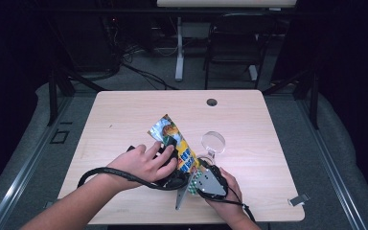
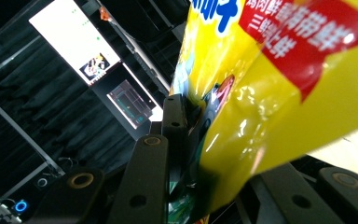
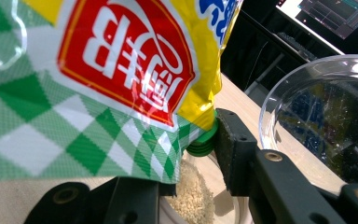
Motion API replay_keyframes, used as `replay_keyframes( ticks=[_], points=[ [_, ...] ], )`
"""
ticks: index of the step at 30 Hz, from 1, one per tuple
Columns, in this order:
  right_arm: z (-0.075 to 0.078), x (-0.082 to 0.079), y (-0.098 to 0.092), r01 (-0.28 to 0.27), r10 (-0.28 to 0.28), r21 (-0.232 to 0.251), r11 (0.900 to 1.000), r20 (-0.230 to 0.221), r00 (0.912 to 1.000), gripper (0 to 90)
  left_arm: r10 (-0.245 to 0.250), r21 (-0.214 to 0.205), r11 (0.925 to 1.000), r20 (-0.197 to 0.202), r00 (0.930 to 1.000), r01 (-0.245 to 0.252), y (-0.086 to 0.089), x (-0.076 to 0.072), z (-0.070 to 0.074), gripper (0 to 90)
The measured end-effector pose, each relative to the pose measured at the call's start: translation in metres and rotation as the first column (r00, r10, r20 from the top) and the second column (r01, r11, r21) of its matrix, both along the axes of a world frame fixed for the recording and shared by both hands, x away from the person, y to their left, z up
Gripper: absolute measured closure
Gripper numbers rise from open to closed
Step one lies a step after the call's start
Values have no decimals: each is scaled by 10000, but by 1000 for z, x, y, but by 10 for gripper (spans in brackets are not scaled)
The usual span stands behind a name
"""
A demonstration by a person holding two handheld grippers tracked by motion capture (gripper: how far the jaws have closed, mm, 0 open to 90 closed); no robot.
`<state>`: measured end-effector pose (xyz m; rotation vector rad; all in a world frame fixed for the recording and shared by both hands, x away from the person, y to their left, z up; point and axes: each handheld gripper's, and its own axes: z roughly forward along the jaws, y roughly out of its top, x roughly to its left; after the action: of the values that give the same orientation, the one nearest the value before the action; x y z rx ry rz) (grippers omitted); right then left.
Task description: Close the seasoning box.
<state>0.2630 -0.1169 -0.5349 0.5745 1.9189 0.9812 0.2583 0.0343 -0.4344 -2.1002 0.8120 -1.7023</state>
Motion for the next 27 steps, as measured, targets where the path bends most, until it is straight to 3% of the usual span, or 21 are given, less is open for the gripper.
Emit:
replay_keyframes(
  ticks=[27],
  points=[
    [0,0,0,6,-5,-49,10000,21,10000,706,78,-172,9998,-115,9999,-80,3,0,-3,797]
  ],
)
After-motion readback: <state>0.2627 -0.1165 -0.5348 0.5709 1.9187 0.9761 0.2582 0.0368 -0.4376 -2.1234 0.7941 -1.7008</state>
